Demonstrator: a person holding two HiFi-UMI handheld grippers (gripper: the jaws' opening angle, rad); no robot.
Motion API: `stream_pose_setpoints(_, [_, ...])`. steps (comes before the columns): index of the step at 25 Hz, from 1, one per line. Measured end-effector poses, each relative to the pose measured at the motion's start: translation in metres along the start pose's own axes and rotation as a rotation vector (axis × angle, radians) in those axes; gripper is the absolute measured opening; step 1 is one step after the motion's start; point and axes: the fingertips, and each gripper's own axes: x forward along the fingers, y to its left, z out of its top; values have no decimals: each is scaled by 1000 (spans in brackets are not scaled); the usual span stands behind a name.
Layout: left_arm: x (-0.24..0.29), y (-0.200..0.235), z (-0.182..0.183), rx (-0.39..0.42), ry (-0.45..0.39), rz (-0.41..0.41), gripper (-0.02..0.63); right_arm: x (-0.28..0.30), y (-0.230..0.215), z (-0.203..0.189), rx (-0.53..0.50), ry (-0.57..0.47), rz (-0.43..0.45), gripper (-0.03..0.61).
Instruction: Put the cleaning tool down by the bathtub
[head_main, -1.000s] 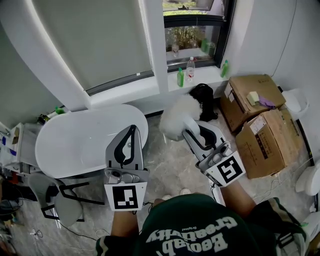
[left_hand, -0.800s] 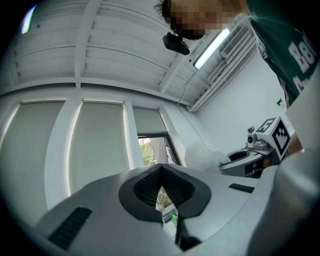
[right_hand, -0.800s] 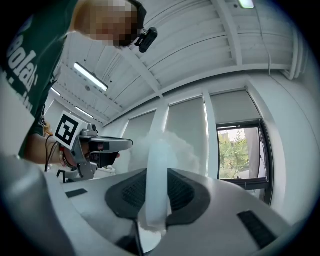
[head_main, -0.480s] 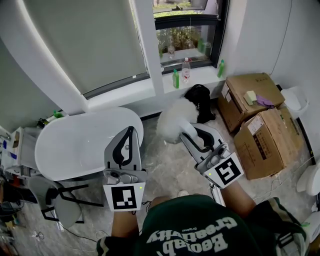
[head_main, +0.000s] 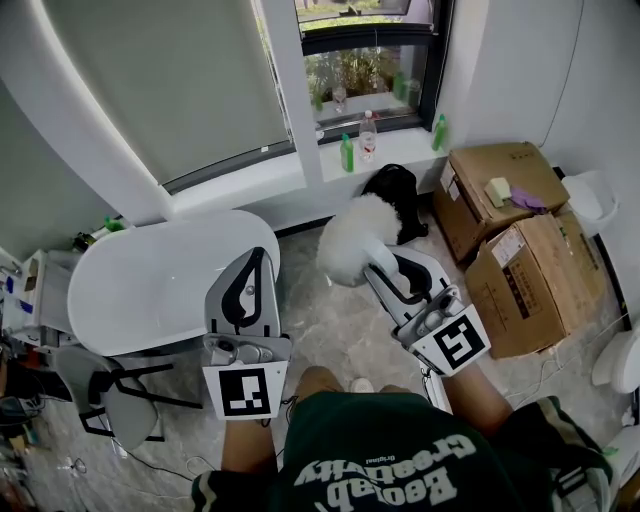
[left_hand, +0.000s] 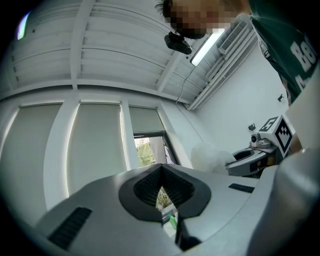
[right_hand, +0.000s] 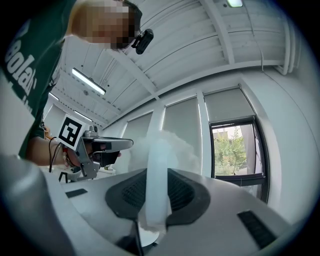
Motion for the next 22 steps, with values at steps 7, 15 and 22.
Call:
stream_pose_setpoints(7, [10,-4,-7,0,7,-15,3,-2,-10,-3,-19,-25,-10,94])
stream_pose_setpoints(15, [45,0,-35,-26,7,-53,3,26,-29,-25,-22,-10,-12,94])
stream_pose_setpoints(22, [98,36,-65,-48,-33,-56,3,77,-56,-51,-28,-14,-13,94])
